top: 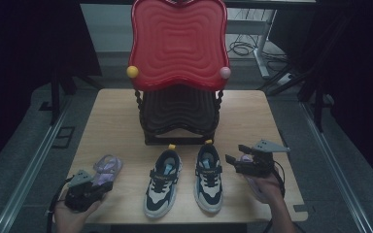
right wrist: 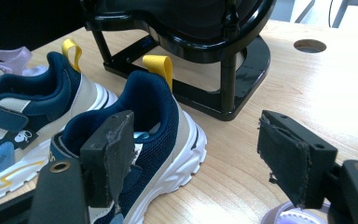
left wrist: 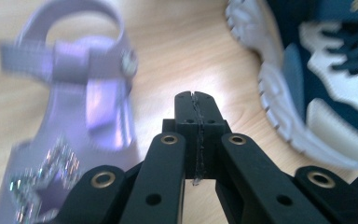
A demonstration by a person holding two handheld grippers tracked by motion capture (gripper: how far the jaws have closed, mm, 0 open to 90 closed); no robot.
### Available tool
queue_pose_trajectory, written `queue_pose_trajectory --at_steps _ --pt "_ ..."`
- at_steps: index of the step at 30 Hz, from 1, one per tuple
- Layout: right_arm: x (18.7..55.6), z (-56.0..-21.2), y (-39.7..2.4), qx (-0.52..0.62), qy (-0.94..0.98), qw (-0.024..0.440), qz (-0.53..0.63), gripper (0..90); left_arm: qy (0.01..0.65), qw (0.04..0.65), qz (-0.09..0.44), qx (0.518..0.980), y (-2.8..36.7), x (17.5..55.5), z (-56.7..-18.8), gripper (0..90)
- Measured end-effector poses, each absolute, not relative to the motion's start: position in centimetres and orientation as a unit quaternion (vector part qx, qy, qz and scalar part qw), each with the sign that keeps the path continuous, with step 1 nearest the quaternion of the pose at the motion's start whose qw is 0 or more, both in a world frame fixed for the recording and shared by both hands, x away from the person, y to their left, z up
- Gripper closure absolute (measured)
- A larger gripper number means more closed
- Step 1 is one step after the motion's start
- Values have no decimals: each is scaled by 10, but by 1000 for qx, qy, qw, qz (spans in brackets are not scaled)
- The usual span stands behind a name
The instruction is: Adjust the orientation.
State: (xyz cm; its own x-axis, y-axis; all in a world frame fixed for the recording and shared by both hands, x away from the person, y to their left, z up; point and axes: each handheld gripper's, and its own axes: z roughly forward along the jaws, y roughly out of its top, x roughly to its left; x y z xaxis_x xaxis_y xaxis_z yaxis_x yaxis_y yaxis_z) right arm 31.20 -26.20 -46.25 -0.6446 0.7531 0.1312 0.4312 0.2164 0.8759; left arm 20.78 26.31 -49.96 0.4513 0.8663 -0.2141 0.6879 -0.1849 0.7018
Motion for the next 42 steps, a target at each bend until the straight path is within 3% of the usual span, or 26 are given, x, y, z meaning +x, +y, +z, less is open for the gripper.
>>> queue_pose_trajectory --at_steps 16,42 --pt "307 -466 -262 401 757 178 485 299 543 353 110 754 282 189 -520 899" --pt "304 -466 -264 412 743 191 492 309 566 358 114 734 305 183 -518 899"
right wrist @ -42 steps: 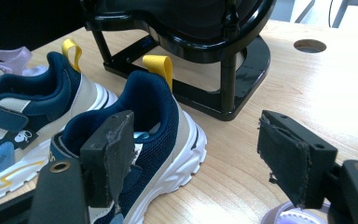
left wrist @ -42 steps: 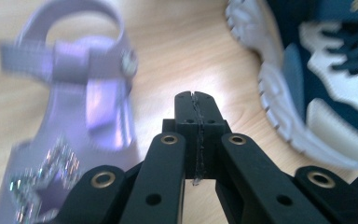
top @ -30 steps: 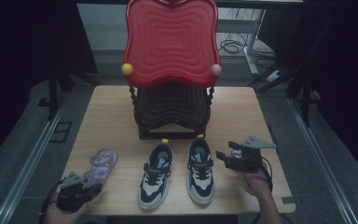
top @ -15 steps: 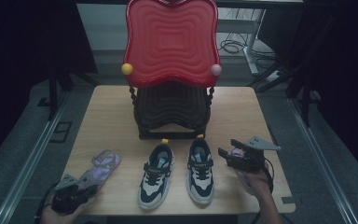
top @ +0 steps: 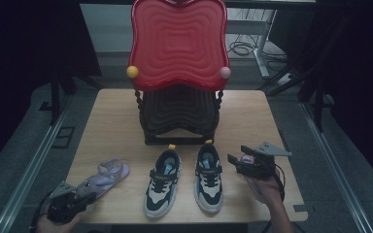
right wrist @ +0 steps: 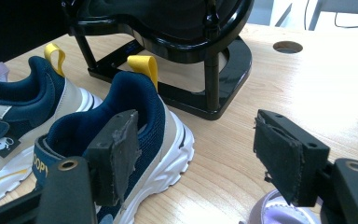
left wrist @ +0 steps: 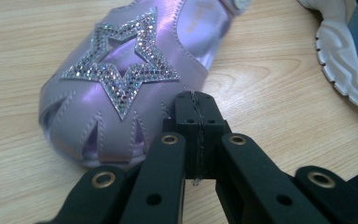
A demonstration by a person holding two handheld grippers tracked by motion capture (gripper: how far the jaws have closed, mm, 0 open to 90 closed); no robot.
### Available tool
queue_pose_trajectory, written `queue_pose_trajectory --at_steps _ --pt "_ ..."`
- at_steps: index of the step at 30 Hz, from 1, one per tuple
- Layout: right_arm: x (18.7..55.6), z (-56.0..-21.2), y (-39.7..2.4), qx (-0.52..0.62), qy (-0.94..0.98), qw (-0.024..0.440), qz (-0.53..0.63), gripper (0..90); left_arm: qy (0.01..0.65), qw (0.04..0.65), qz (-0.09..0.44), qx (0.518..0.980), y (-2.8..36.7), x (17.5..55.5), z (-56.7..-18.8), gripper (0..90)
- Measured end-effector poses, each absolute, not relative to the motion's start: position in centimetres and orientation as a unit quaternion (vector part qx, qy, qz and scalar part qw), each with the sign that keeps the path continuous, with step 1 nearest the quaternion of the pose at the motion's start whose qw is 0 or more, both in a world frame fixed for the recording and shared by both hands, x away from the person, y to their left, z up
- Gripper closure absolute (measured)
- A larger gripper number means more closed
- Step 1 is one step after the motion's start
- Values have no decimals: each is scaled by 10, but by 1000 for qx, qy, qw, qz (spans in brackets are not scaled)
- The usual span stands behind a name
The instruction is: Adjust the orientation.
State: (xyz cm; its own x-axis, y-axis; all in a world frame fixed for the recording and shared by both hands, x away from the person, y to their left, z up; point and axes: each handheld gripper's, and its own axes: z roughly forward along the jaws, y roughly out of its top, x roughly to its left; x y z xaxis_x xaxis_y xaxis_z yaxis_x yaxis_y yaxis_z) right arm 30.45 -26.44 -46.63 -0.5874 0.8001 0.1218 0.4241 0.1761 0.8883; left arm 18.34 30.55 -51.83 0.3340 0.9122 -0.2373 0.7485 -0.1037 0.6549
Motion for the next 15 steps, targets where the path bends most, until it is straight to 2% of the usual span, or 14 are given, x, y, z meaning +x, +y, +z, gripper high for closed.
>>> queue_pose_trajectory --at_steps 15 --pt "303 -466 -263 416 742 195 489 316 598 347 126 712 329 184 -522 894"
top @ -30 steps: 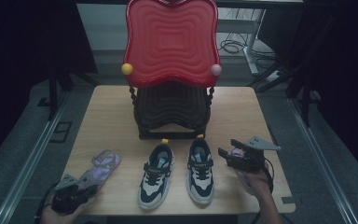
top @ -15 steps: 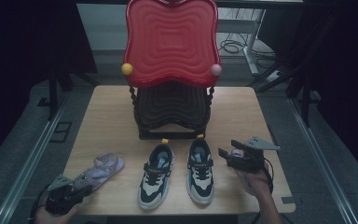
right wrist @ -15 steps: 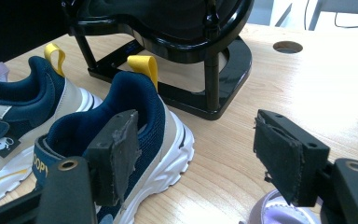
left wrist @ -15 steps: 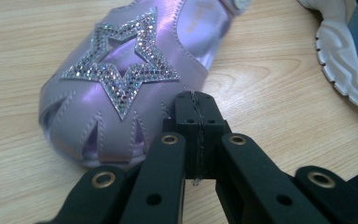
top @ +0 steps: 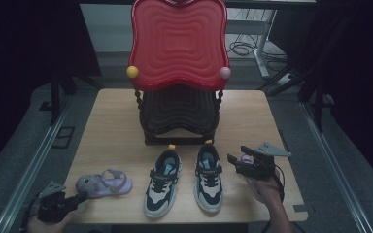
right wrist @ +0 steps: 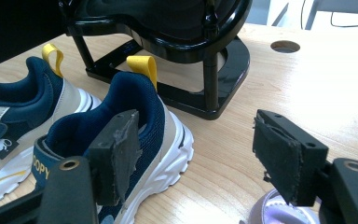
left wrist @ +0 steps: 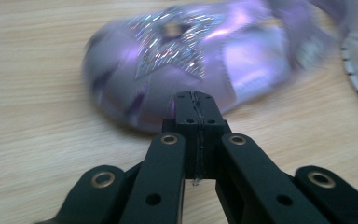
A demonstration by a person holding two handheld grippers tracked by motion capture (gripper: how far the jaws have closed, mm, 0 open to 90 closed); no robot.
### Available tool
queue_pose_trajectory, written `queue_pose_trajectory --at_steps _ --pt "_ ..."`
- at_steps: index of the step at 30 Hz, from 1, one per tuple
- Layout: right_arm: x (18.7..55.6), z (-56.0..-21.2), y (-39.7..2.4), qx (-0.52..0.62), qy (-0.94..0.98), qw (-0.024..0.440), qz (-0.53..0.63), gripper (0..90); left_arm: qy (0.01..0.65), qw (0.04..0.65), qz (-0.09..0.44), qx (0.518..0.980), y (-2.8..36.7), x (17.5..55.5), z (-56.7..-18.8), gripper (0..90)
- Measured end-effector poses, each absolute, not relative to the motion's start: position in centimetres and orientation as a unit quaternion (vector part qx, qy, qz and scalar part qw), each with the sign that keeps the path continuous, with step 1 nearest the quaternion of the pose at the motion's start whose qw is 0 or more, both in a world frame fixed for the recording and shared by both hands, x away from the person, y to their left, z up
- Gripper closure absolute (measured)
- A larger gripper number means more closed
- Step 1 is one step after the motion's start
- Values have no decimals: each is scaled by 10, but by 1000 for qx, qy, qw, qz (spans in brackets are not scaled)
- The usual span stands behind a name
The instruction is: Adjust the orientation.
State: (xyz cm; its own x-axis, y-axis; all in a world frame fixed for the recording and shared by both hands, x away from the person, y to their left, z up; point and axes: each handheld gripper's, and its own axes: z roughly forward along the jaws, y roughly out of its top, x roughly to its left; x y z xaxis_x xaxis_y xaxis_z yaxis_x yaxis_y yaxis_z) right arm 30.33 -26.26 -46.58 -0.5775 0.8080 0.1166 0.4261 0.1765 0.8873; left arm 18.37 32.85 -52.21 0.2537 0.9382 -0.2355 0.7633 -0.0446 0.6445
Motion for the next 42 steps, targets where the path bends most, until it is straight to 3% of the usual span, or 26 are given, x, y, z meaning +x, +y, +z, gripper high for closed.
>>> queue_pose_trajectory --at_steps 21,42 --pt "305 -469 -262 427 742 194 478 321 603 364 111 701 347 208 -523 900" --pt "305 -470 -261 429 742 184 481 321 588 352 101 721 346 253 -521 899"
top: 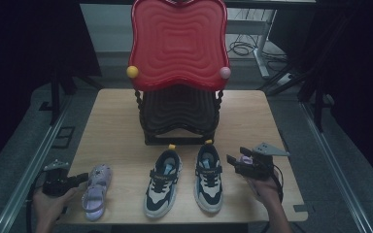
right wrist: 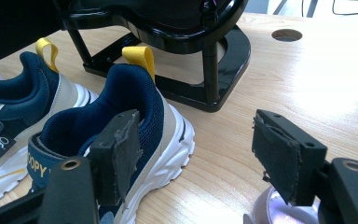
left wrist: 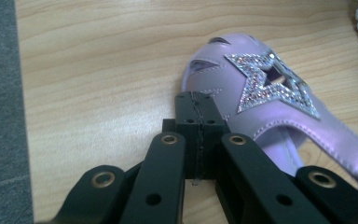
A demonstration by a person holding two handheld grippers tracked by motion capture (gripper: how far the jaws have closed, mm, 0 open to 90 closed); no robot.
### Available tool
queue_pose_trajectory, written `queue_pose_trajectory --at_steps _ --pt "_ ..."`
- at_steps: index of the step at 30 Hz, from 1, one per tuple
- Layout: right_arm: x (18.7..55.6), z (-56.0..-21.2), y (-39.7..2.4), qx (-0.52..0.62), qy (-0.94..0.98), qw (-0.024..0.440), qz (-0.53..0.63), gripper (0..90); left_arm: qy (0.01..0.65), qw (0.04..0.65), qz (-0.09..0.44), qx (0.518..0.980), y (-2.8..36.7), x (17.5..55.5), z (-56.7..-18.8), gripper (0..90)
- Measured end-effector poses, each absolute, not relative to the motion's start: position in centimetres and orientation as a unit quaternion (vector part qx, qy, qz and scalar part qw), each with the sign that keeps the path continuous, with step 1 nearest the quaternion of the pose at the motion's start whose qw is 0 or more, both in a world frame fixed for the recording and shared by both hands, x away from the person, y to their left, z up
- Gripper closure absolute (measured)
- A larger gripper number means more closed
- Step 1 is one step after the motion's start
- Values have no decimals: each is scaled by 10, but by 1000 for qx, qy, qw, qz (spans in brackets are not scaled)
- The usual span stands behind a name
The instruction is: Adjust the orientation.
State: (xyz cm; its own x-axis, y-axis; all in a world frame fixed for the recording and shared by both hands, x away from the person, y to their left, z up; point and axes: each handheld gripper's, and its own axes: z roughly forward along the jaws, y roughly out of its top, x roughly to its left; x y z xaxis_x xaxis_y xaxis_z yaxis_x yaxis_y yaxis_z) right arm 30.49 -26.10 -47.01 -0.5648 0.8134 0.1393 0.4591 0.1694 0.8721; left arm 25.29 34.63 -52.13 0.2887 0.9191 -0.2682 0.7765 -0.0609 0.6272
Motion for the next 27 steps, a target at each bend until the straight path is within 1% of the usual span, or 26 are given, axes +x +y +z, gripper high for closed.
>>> queue_pose_trajectory --at_steps 23,27 --pt "304 -470 -265 433 740 185 481 322 581 345 94 731 341 275 -521 897" --pt "303 -468 -264 429 739 181 487 322 584 357 106 722 341 275 -515 894"
